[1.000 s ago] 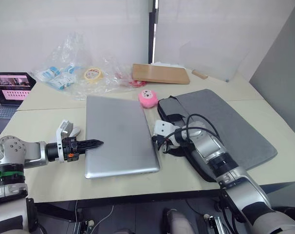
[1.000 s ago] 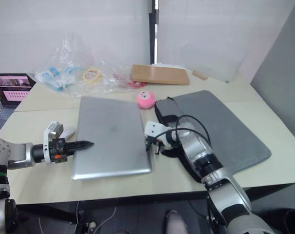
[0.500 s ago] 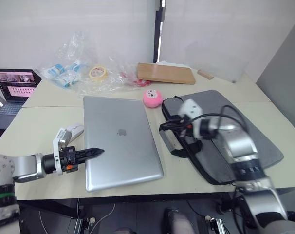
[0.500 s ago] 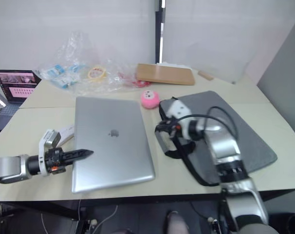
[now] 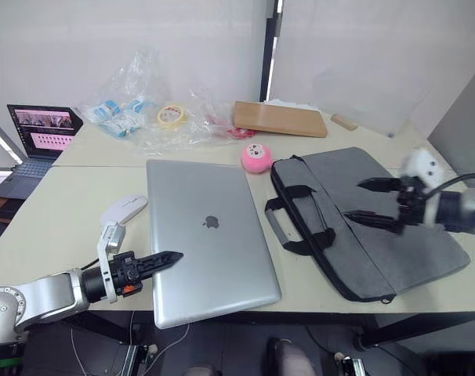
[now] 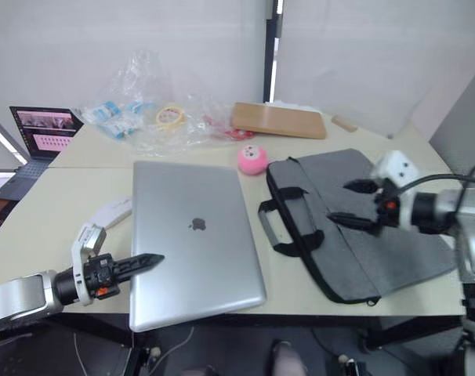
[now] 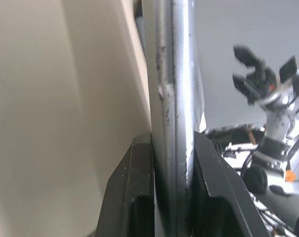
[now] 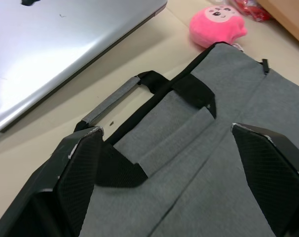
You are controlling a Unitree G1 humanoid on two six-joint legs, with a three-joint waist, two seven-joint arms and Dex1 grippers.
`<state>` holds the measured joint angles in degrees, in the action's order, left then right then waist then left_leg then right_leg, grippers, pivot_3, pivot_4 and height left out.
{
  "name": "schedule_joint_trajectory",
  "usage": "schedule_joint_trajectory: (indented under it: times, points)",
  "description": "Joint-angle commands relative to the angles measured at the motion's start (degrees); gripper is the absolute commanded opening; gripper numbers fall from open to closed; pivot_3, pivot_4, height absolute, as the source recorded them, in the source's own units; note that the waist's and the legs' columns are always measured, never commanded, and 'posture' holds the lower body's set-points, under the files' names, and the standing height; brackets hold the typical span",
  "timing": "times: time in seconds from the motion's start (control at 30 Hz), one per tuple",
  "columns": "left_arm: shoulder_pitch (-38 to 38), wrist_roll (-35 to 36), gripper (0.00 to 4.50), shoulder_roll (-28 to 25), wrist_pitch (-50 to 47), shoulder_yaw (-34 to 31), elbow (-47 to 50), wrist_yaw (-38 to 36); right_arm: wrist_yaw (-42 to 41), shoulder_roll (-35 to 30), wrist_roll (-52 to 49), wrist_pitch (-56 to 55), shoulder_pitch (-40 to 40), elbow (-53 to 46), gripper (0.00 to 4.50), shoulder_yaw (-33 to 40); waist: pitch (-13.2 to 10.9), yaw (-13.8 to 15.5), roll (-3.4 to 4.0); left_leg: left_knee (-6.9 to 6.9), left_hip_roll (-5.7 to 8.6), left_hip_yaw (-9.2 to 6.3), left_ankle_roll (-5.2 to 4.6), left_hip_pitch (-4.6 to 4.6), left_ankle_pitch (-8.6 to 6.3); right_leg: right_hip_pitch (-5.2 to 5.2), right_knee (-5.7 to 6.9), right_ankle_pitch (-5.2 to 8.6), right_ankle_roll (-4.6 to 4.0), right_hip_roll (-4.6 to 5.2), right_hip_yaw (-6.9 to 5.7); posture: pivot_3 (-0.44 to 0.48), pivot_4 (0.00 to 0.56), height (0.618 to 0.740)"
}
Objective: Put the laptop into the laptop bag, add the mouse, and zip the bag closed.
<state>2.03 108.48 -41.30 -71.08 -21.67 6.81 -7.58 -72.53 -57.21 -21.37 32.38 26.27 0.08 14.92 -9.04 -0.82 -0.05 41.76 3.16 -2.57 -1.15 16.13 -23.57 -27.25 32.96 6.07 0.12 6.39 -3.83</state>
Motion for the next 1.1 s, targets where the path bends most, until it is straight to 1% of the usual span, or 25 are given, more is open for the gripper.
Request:
schedule_joint_trajectory:
  times: [0.03, 0.1, 0.17, 0.2, 0.23, 0.3, 0.43, 0.5, 0.57, 0.63, 0.73, 0.97, 1.07, 1.1]
  points:
    - [-0.10, 4.52, 0.34, -0.13, 3.24, -3.28, 5.16, -3.59, -0.96, -2.65, -0.87, -2.08, -0.46, 1.32, 4.45, 2.11, -0.10, -0.05, -0.19, 0.00, -0.01, 0.03, 0.00, 0.07, 0.00, 0.03, 0.01, 0.00, 0.00, -0.03, 0.04, 0.000, 0.150, 0.740]
    - [-1.25, 4.52, 0.34, -0.76, 3.96, -2.52, 6.24, -2.63, -0.89, -3.34, -0.42, -4.06, -1.38, 1.77, 4.45, 2.04, -0.11, -0.09, -0.19, 0.00, -0.08, 0.03, 0.01, 0.06, 0.00, 0.04, 0.03, 0.03, -0.05, -0.08, 0.15, 0.000, 0.150, 0.740]
    - [-0.48, 4.52, 0.34, -2.07, -0.08, -0.43, 1.16, -6.36, 4.69, -1.28, 0.78, -3.14, -3.01, -0.78, 4.45, 1.61, -0.11, -0.03, -0.19, -0.04, -0.09, 0.05, 0.01, 0.04, 0.00, 0.04, 0.04, 0.04, -0.06, -0.10, 0.14, 0.000, 0.150, 0.740]
    - [0.99, 4.52, 0.34, -1.65, -1.70, -0.59, -2.24, -8.10, 5.97, -0.31, 0.81, -2.66, -4.04, -2.51, 4.45, 0.50, -0.11, -0.01, -0.19, -0.05, -0.07, 0.06, 0.01, 0.03, 0.00, 0.04, 0.06, 0.05, -0.06, -0.13, 0.12, 0.000, 0.150, 0.740]
    - [2.50, 4.52, 0.34, -2.38, -4.20, -0.08, -5.67, -10.66, 8.35, 1.21, 0.93, -1.72, -4.92, -5.04, 4.45, -0.44, -0.11, 0.03, -0.18, -0.05, -0.04, 0.10, 0.01, 0.03, 0.00, 0.04, 0.09, 0.05, -0.06, -0.17, 0.08, 0.000, 0.150, 0.740]
    - [4.30, 4.52, 0.34, -6.99, -9.42, 3.86, -10.16, -13.76, 12.64, 4.30, 0.08, 1.25, -5.70, -9.72, 4.45, -1.75, -0.17, 0.00, -0.30, -0.04, 0.01, 0.15, 0.03, 0.02, 0.02, 0.04, 0.13, 0.05, -0.06, -0.23, 0.09, 0.000, 0.150, 0.740]
    - [5.52, 4.52, 0.34, -8.03, -9.96, 4.71, -11.89, -14.52, 17.13, 7.59, -1.44, 6.13, -7.57, -17.51, 4.45, -3.89, -0.28, -0.05, -0.12, -0.05, 0.00, 0.11, 0.06, -0.13, 0.03, -0.02, 0.16, 0.04, -0.05, -0.23, 0.10, 0.000, 0.150, 0.740]
    - [6.28, 4.52, 0.34, -8.20, -10.07, 5.06, -12.62, -14.50, 20.85, 9.37, -0.82, 8.43, -7.93, -19.98, 4.45, -5.59, -0.29, 0.01, -0.23, -0.06, 0.04, 0.07, 0.06, -0.17, 0.03, -0.10, 0.17, 0.01, -0.03, -0.22, 0.01, 0.000, 0.150, 0.740]
    - [6.51, 4.52, 0.34, -8.25, -10.10, 5.78, -12.24, -14.51, 25.35, 11.72, 0.43, 10.67, -7.87, -21.27, 4.45, -7.12, -0.30, 0.04, -0.25, -0.06, 0.01, -0.04, 0.07, -0.10, 0.03, -0.10, 0.15, 0.01, -0.04, -0.26, -0.12, 0.000, 0.150, 0.740]
    - [6.19, 4.52, 0.34, -8.13, -9.49, 6.14, -11.04, -13.72, 27.42, 12.92, 1.33, 11.19, -8.46, -22.39, 4.45, -8.97, -0.30, 0.07, -0.25, -0.07, 0.02, -0.03, 0.07, -0.11, 0.03, -0.10, 0.14, 0.01, -0.05, -0.24, -0.12, 0.000, 0.150, 0.740]
    - [6.11, 4.52, 0.34, -7.44, -8.44, 6.35, -10.07, -12.63, 30.26, 13.98, 3.56, 10.15, -8.97, -21.38, 4.45, -11.33, -0.30, 0.09, -0.24, -0.08, 0.05, -0.02, 0.07, -0.10, 0.03, -0.10, 0.13, 0.01, -0.04, -0.23, -0.11, 0.000, 0.150, 0.740]
    - [7.07, 4.52, 0.34, -7.21, -8.80, 7.15, -10.90, -13.40, 32.68, 14.74, 6.52, 7.91, -8.93, -18.52, 4.45, -13.99, -0.30, -0.03, -0.25, -0.08, 0.03, 0.05, 0.07, -0.15, 0.03, -0.10, 0.14, 0.02, -0.06, -0.25, -0.06, 0.000, 0.150, 0.740]
    - [7.69, 4.52, 0.34, -7.07, -8.72, 7.49, -11.20, -13.22, 33.03, 14.88, 8.13, 7.03, -8.87, -17.42, 3.72, -15.61, -0.30, -0.02, -0.25, -0.08, 0.03, 0.07, 0.07, -0.15, 0.03, -0.09, 0.13, 0.02, -0.06, -0.24, -0.03, 0.000, 0.150, 0.740]
    - [7.82, 4.52, 0.34, -7.02, -8.71, 7.55, -11.25, -13.19, 33.06, 14.76, 8.62, 6.78, -8.87, -17.30, 3.34, -16.02, -0.30, -0.01, -0.25, -0.08, 0.03, 0.06, 0.07, -0.15, 0.03, -0.09, 0.13, 0.02, -0.06, -0.24, -0.03, 0.000, 0.150, 0.740]
